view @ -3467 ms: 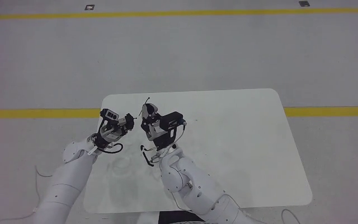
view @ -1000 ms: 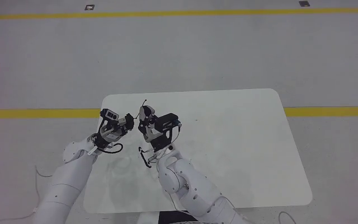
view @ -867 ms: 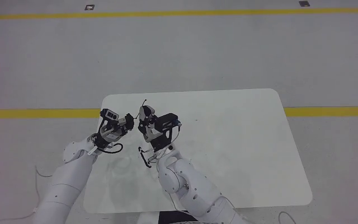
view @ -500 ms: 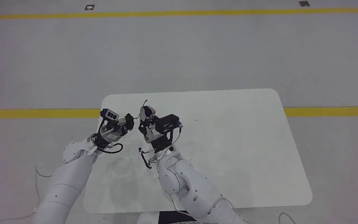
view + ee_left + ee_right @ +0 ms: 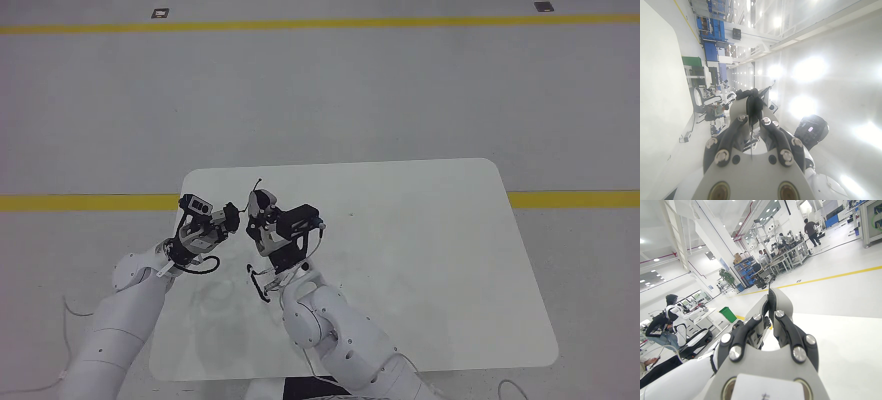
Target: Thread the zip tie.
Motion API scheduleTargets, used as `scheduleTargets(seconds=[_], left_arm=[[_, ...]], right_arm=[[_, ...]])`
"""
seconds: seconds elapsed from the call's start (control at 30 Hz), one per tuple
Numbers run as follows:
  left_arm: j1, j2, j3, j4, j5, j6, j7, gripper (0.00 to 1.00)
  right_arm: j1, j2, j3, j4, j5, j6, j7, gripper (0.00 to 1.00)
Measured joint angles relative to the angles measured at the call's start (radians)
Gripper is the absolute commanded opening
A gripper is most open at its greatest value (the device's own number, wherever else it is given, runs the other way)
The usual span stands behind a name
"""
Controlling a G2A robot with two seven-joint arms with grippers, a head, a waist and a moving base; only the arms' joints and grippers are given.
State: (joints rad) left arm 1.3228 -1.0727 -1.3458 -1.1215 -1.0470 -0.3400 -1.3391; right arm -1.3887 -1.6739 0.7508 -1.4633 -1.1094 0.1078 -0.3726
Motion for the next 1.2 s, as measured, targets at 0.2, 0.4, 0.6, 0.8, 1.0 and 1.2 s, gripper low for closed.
scheduleTargets(seconds=[0.2,0.4,0.6,0.8,1.0,1.2], left_arm=[[0.0,0.0,0.0,0.0,0.0,0.0,0.0,0.0],[0.0,0.0,0.0,0.0,0.0,0.0,0.0,0.0],[0.0,0.0,0.0,0.0,0.0,0.0,0.0,0.0],[0.0,0.0,0.0,0.0,0.0,0.0,0.0,0.0],[0.0,0.0,0.0,0.0,0.0,0.0,0.0,0.0],[0.0,0.0,0.0,0.0,0.0,0.0,0.0,0.0]], right_arm=[[0.003,-0.002,0.001,0.01,0.001,0.005,0.005,0.0],[0.005,-0.004,0.001,0.009,0.001,0.003,0.0,0.0],[0.001,-0.001,-0.001,-0.002,-0.005,0.0,-0.012,0.0],[0.001,0.0,-0.001,0.003,-0.003,0.002,-0.008,0.0],[0.005,-0.004,0.001,0.01,-0.002,0.001,-0.006,0.0],[0.007,-0.005,0.002,0.011,-0.002,-0.002,-0.011,0.0]])
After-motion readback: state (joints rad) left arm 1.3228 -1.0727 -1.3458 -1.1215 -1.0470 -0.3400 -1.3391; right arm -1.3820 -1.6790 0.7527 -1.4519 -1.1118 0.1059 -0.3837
